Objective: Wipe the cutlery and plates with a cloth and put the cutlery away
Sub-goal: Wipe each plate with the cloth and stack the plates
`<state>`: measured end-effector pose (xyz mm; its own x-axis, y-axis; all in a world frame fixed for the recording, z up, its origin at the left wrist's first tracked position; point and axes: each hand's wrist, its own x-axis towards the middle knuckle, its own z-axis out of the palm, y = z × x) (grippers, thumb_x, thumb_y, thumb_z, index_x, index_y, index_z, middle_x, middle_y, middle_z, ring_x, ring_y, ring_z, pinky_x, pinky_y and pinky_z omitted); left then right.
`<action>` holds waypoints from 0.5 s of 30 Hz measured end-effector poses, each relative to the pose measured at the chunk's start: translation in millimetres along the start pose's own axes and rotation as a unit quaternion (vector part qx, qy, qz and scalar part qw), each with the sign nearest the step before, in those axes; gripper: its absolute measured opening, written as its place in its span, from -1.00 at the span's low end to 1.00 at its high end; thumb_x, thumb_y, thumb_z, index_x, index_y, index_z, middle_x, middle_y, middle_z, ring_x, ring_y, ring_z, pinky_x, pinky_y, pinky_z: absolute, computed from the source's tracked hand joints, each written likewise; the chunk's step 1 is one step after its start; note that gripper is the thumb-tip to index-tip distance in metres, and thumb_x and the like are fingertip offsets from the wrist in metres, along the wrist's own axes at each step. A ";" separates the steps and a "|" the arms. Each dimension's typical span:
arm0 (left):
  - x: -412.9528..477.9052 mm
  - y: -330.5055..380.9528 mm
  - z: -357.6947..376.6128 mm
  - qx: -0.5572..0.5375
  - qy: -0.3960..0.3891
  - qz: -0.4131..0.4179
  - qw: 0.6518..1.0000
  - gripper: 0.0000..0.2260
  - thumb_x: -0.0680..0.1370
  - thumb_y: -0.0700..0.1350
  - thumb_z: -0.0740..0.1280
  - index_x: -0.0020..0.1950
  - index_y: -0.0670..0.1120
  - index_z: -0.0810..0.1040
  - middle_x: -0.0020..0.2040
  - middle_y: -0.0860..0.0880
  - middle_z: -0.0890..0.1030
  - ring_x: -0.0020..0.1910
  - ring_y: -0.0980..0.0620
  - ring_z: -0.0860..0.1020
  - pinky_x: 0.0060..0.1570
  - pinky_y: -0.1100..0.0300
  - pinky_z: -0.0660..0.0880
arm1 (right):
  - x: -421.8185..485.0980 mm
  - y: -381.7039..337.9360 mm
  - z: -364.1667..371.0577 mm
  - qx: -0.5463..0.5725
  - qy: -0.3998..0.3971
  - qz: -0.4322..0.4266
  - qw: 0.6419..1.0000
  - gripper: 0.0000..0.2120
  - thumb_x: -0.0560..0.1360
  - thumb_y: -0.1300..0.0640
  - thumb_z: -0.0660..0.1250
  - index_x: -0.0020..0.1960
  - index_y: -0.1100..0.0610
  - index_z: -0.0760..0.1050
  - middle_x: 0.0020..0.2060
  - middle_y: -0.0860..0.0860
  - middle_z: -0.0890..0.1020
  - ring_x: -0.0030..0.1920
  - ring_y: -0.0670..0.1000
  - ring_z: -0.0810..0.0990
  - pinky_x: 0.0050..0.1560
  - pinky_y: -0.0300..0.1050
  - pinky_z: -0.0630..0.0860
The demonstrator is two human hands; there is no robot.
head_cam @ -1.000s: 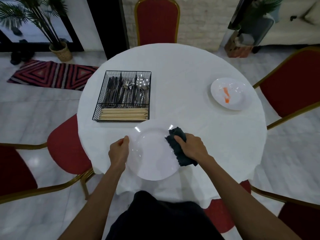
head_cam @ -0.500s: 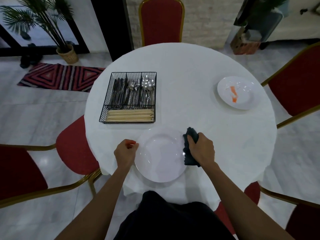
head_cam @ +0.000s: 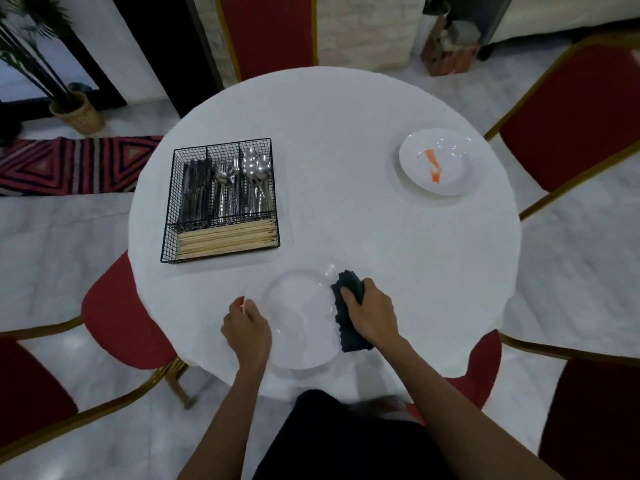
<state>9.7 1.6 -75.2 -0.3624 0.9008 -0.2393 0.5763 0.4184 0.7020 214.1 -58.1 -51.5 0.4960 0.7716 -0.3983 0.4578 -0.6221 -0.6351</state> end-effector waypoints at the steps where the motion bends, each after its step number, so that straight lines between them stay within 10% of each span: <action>1: -2.1 0.6 6.4 -0.017 -0.001 -0.004 1.000 -0.64 0.70 -0.09 0.09 0.40 -0.25 0.44 0.26 -0.32 0.56 0.27 -0.33 0.47 0.30 -0.17 0.36 | 2.0 0.8 1.9 0.023 -0.003 0.005 1.000 -0.68 0.63 -0.15 0.24 0.00 0.12 0.41 -0.12 0.03 0.61 -0.12 0.06 0.60 -0.15 -0.06 0.49; 10: -1.8 14.7 15.8 0.070 0.054 -0.034 0.995 -0.64 0.67 -0.04 0.17 0.39 -0.20 0.46 0.31 -0.32 0.49 0.31 -0.32 0.39 0.27 -0.20 0.31 | 17.3 13.4 -16.8 0.128 -0.045 0.015 0.991 -0.69 0.63 -0.12 0.26 0.06 0.15 0.46 -0.11 0.00 0.61 -0.15 -0.08 0.58 -0.23 -0.28 0.44; 15: -21.6 80.1 49.8 0.040 0.009 0.124 0.991 -0.73 0.65 -0.10 0.22 0.30 -0.16 0.53 0.23 -0.22 0.53 0.27 -0.22 0.41 0.23 -0.08 0.33 | 42.3 3.9 -52.0 0.238 0.003 0.045 0.970 -0.64 0.65 -0.20 0.17 0.17 0.10 0.41 -0.05 -0.03 0.60 -0.09 -0.09 0.59 -0.22 -0.21 0.46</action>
<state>100.2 21.5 -47.3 -0.2151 0.9751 -0.0543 0.7053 0.1935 0.6820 275.3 -34.8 -36.4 0.5234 0.7147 -0.4639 0.0196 -0.5543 -0.8321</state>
